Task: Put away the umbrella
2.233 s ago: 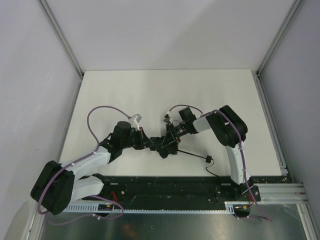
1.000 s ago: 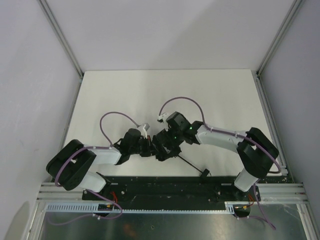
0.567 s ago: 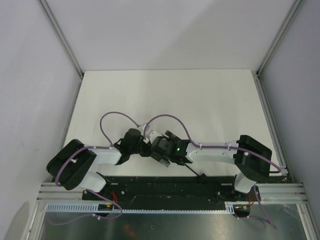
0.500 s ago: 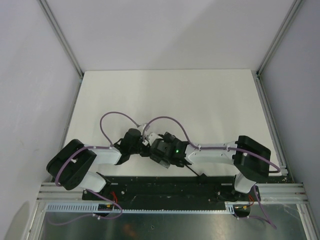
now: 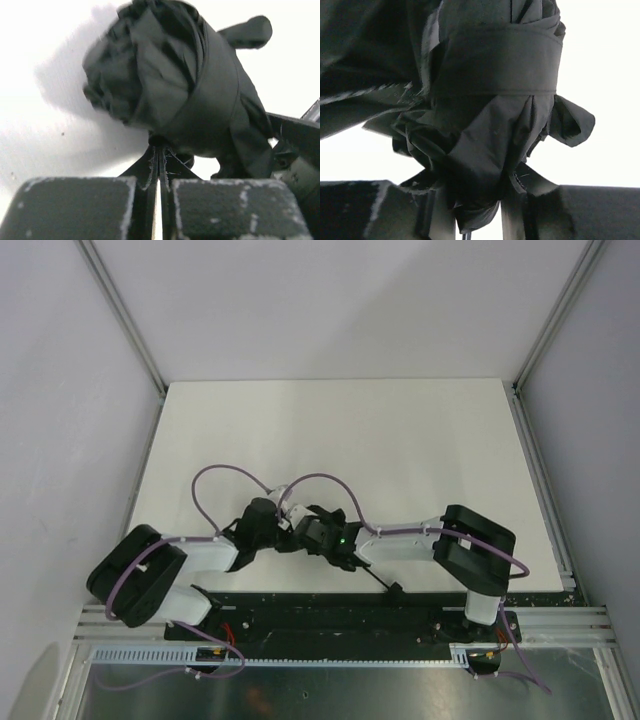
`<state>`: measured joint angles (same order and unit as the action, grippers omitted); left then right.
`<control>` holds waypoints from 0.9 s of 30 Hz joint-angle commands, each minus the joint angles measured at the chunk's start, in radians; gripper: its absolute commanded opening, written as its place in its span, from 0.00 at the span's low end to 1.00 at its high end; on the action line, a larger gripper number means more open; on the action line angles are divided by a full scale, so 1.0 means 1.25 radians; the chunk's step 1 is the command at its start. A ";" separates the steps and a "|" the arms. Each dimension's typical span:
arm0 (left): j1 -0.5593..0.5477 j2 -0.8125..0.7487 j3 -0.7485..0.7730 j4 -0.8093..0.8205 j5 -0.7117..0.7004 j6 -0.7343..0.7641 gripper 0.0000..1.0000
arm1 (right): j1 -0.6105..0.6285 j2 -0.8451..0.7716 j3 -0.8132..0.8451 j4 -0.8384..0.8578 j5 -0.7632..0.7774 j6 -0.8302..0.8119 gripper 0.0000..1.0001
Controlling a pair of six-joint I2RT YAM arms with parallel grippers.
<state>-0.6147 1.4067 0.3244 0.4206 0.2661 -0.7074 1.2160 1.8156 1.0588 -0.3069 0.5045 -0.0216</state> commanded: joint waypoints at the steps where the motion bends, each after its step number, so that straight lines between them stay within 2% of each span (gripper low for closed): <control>1: -0.009 -0.079 -0.024 -0.062 0.041 0.024 0.00 | -0.092 0.057 -0.053 0.056 -0.214 0.002 0.22; 3: -0.001 -0.115 -0.009 -0.095 0.066 0.033 0.00 | -0.150 0.032 -0.080 0.063 -0.469 -0.049 0.16; 6: 0.009 -0.169 0.033 -0.163 0.109 0.060 0.00 | -0.247 0.028 -0.091 0.087 -0.804 -0.051 0.10; 9: 0.011 -0.213 0.075 -0.214 0.136 0.073 0.00 | -0.321 0.067 -0.086 0.145 -1.036 -0.004 0.04; 12: 0.017 -0.233 0.122 -0.277 0.136 0.100 0.00 | -0.378 0.138 -0.077 0.209 -1.182 0.093 0.00; 18: 0.042 -0.226 0.172 -0.308 0.153 0.121 0.00 | -0.456 0.254 -0.074 0.228 -1.313 0.184 0.00; 22: 0.044 -0.212 0.177 -0.309 0.168 0.119 0.00 | -0.515 0.295 -0.068 0.232 -1.323 0.241 0.00; 27: 0.040 -0.201 0.140 -0.293 0.161 0.111 0.00 | -0.532 0.310 -0.063 0.278 -1.348 0.318 0.00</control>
<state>-0.5644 1.1492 0.5049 0.0360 0.4435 -0.5907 0.5671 2.1300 1.0103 0.0921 -1.2865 0.2825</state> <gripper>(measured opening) 0.003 0.341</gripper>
